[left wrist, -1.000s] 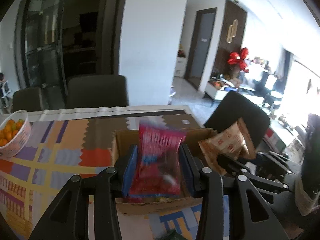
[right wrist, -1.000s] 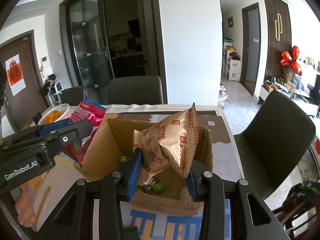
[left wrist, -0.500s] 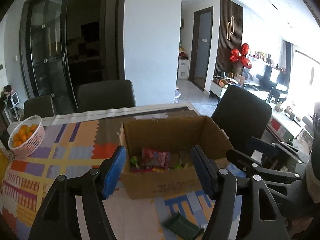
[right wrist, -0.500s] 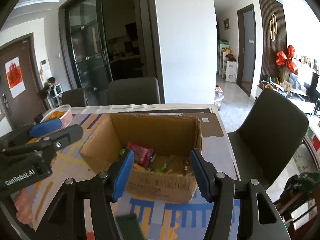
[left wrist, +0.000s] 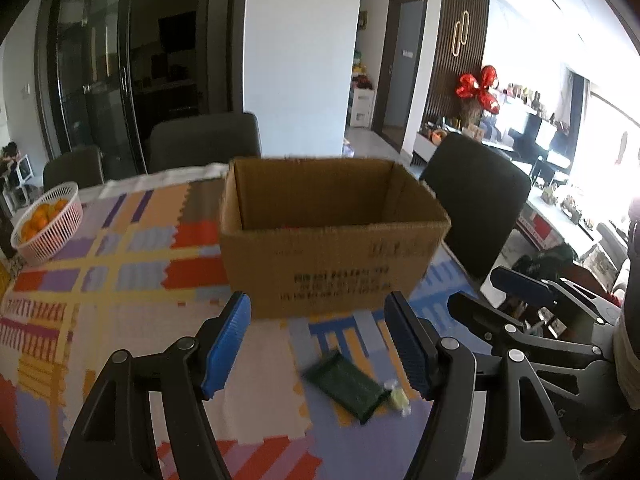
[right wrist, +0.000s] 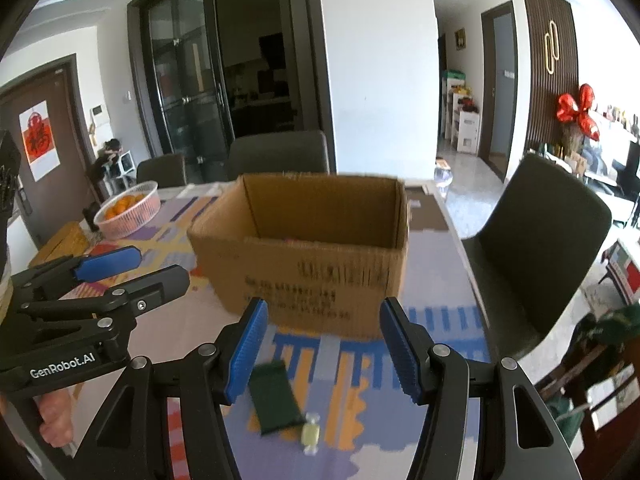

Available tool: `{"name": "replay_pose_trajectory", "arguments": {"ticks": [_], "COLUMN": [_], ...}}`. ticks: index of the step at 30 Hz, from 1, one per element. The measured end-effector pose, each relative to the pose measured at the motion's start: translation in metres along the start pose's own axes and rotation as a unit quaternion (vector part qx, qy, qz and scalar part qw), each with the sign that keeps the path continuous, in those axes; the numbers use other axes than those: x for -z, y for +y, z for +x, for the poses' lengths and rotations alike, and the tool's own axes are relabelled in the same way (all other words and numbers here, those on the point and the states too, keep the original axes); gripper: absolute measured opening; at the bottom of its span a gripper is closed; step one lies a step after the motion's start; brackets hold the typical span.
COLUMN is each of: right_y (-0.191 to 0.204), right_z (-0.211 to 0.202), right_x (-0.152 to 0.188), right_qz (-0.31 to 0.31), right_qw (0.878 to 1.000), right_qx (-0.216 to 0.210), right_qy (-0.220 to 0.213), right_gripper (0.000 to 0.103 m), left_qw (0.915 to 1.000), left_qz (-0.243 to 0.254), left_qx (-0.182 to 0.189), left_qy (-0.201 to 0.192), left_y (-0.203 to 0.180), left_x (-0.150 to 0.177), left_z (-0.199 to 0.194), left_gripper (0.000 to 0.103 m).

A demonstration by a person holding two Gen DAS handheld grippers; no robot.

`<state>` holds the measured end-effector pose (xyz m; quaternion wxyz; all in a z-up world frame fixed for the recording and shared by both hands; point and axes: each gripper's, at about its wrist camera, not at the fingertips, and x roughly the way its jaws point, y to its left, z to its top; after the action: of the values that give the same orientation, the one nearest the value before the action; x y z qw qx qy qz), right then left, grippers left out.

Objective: Organize snacks
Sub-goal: 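Move both tools back down to the dark green packet and clear candy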

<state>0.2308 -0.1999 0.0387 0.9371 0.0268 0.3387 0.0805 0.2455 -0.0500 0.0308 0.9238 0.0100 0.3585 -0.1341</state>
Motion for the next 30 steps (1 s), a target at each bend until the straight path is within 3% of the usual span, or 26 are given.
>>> {"name": "replay_pose_trajectory", "arguments": {"ticks": [12, 22, 30], "right_y": [0.006, 0.005, 0.003], "right_z": [0.022, 0.043, 0.063], "right_x": [0.054, 0.086, 0.107], "right_qz": [-0.001, 0.000, 0.007], "right_qw": [0.997, 0.993, 0.987], "right_qx": [-0.010, -0.008, -0.012], "right_qy": [0.071, 0.120, 0.161], "right_gripper": [0.059, 0.059, 0.049], "left_qw": [0.9983, 0.9944, 0.9910], "left_qz": [-0.003, -0.009, -0.015], "left_qx": [-0.016, -0.006, 0.002], "left_qy": [0.057, 0.105, 0.133], "left_y": [0.006, 0.011, 0.009], "left_x": [0.050, 0.075, 0.088], "left_z": [0.025, 0.053, 0.070], "left_gripper": [0.069, 0.069, 0.069]}}
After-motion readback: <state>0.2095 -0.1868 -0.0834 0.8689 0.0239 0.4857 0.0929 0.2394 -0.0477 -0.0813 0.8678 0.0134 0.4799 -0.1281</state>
